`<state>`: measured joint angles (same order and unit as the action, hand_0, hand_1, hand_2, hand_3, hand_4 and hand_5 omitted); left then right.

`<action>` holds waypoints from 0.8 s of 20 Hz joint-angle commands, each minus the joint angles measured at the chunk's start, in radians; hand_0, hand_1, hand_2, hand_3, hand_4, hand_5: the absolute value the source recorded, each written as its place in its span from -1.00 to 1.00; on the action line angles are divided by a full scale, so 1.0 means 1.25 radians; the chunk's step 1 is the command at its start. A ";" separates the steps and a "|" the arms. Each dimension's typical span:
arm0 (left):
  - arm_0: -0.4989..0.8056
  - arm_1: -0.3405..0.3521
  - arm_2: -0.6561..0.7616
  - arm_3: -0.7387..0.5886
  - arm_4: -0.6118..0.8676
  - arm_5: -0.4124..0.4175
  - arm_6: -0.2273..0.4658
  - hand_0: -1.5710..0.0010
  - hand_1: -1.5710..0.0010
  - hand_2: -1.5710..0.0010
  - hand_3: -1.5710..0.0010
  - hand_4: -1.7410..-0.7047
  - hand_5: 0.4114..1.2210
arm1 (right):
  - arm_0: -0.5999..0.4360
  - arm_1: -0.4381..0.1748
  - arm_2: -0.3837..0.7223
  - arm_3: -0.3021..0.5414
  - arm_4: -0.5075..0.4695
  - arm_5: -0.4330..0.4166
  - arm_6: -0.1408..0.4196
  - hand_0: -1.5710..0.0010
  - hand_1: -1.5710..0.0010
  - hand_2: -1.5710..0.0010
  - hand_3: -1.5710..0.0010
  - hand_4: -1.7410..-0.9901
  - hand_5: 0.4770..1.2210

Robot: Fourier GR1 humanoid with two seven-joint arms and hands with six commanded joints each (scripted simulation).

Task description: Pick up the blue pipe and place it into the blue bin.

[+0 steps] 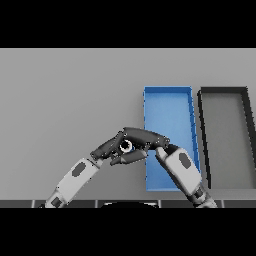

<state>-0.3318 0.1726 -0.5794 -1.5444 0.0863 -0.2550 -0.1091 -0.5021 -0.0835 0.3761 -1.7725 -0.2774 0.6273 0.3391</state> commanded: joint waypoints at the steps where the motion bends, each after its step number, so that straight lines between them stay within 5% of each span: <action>1: 0.001 0.008 0.002 -0.006 0.004 -0.010 0.015 -0.56 -0.28 -0.30 0.47 -0.41 1.00 | 0.000 0.006 -0.001 -0.003 0.014 0.001 -0.008 -0.97 -0.97 -0.97 -0.96 -0.30 0.90; 3: 0.003 0.020 0.004 -0.014 0.000 -0.046 0.020 0.00 0.18 0.17 0.66 -0.05 1.00 | 0.019 0.016 -0.001 -0.022 0.025 0.006 -0.015 -0.98 -0.98 -0.98 -0.97 -0.31 0.94; 5: 0.009 0.018 0.004 -0.008 -0.026 -0.065 0.017 0.36 0.48 0.47 0.78 0.22 0.91 | 0.020 0.029 -0.006 -0.019 0.031 0.012 0.006 -0.99 -0.99 -0.99 -0.98 -0.31 0.96; 7: 0.004 0.022 0.017 -0.013 -0.049 -0.069 0.018 0.59 0.67 0.66 0.86 0.44 0.56 | 0.014 0.039 -0.021 -0.019 0.021 0.011 0.010 -0.99 -0.99 -0.99 -0.99 -0.31 0.98; 11: 0.003 0.008 0.024 0.004 -0.074 -0.042 0.059 0.83 0.86 0.86 0.94 0.71 -0.06 | 0.019 0.059 -0.031 -0.016 0.034 0.023 0.008 -1.00 -1.00 -1.00 -1.00 -0.32 0.99; 16: 0.009 0.001 0.034 0.009 -0.054 -0.036 0.067 0.95 0.96 0.95 0.98 0.74 -0.44 | 0.023 0.079 -0.045 -0.019 0.056 0.028 0.007 -1.00 -1.00 -1.00 -1.00 -0.32 1.00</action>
<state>-0.3209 0.1742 -0.5363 -1.5335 0.0192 -0.2998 -0.0253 -0.4729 0.0150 0.3194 -1.7960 -0.2057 0.6647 0.3464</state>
